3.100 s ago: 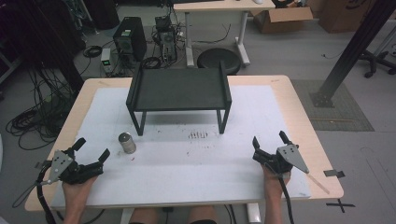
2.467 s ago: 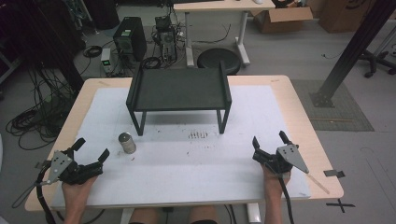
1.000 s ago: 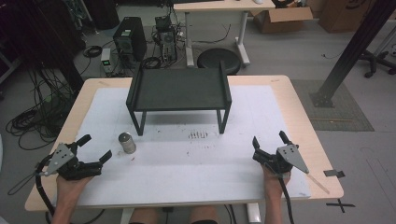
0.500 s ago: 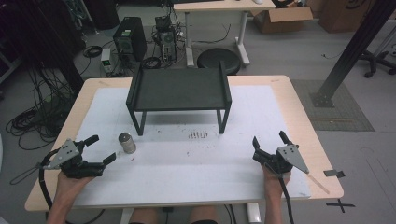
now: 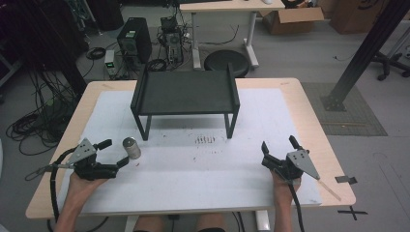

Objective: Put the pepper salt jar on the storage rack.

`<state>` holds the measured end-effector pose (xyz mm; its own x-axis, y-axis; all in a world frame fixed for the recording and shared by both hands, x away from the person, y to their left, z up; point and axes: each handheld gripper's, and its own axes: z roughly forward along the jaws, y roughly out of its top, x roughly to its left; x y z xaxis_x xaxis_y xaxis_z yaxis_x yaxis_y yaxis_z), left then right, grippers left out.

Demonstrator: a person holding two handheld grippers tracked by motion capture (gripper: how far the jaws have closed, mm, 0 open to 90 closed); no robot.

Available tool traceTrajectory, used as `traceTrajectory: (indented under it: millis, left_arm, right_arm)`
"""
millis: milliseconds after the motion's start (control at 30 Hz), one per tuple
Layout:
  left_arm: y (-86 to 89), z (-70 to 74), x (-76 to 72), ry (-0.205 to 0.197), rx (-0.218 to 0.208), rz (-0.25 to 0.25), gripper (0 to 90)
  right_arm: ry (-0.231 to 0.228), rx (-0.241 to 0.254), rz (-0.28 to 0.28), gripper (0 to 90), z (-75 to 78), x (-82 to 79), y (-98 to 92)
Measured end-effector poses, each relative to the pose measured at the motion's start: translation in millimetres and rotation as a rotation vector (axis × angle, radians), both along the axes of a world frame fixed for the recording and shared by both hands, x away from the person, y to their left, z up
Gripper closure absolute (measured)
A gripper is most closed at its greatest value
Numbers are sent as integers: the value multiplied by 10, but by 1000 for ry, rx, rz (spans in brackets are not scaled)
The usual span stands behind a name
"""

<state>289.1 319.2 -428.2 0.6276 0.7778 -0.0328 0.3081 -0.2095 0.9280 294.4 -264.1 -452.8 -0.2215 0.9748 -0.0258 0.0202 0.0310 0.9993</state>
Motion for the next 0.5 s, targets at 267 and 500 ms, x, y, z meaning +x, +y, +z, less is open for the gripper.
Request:
traceTrajectory:
  millis: [267, 500]
  left_arm:
    - [-95, -6, 106, 34, 34, 13, 45]
    - [-171, -43, 186, 82, 48, 33, 73]
  right_arm:
    - [0, -2, 0, 33, 0, 0, 0]
    - [0, -1, 0, 33, 0, 1, 0]
